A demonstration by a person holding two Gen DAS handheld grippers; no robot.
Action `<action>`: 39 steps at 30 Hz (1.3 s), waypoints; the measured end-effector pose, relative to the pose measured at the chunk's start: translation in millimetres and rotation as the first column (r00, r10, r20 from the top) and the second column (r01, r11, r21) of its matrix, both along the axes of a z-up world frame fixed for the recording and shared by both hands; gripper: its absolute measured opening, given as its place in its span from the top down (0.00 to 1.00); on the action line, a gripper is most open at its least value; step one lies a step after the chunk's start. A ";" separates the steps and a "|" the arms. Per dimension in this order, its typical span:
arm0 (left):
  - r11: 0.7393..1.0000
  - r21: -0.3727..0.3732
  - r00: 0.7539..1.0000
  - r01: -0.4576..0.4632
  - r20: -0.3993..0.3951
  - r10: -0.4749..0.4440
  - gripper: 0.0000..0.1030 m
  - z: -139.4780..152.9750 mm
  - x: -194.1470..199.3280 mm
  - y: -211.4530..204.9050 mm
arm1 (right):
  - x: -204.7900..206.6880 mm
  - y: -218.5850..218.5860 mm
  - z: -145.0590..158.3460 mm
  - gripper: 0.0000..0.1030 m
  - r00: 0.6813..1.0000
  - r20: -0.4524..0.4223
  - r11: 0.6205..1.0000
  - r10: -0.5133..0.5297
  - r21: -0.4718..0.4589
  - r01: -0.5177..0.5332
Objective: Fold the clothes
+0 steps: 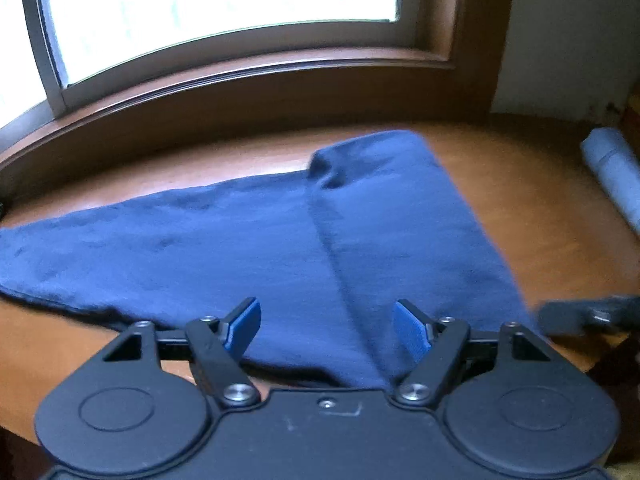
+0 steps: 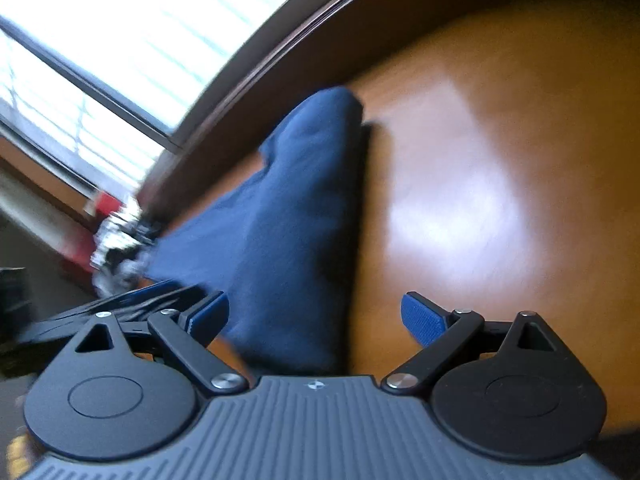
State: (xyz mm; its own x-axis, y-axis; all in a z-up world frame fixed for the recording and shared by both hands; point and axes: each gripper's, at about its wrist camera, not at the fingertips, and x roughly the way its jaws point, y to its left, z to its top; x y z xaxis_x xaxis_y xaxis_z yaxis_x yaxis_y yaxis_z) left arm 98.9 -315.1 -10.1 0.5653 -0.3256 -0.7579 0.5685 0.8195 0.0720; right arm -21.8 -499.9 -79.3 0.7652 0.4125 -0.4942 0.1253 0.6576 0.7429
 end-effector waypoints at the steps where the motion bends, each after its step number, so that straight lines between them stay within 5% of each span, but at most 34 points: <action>1: 1.000 0.001 1.000 0.015 -0.013 -0.015 0.31 -3.2 4.0 -1.2 | -0.6 3.0 -2.0 0.08 1.000 0.007 1.000 -0.003 0.019 0.003; 8: 0.996 0.049 0.994 0.081 -0.078 -0.077 0.28 -25.9 20.2 -16.5 | 36.5 6.8 -5.8 0.06 0.997 0.071 1.000 0.027 -0.007 -0.026; 17: 0.993 0.035 0.989 0.112 -0.096 -0.108 0.25 -29.6 34.2 -3.8 | 57.1 12.6 2.6 0.03 0.994 0.101 0.985 0.050 0.159 -0.066; 24: 0.995 -0.034 0.993 0.093 -0.070 -0.095 0.23 -18.9 52.1 40.0 | 64.3 47.2 36.5 0.03 0.988 0.136 0.996 0.076 0.030 -0.081; 29: 0.980 -0.064 0.973 0.190 -0.118 -0.196 0.21 -23.6 70.0 61.8 | 81.0 91.6 51.7 0.03 0.986 0.150 0.991 0.076 -0.116 -0.059; 39: 0.978 -0.091 0.975 0.187 -0.106 -0.196 0.21 -26.8 88.4 111.6 | 129.9 161.6 60.0 0.04 0.974 0.193 0.983 0.119 -0.161 -0.088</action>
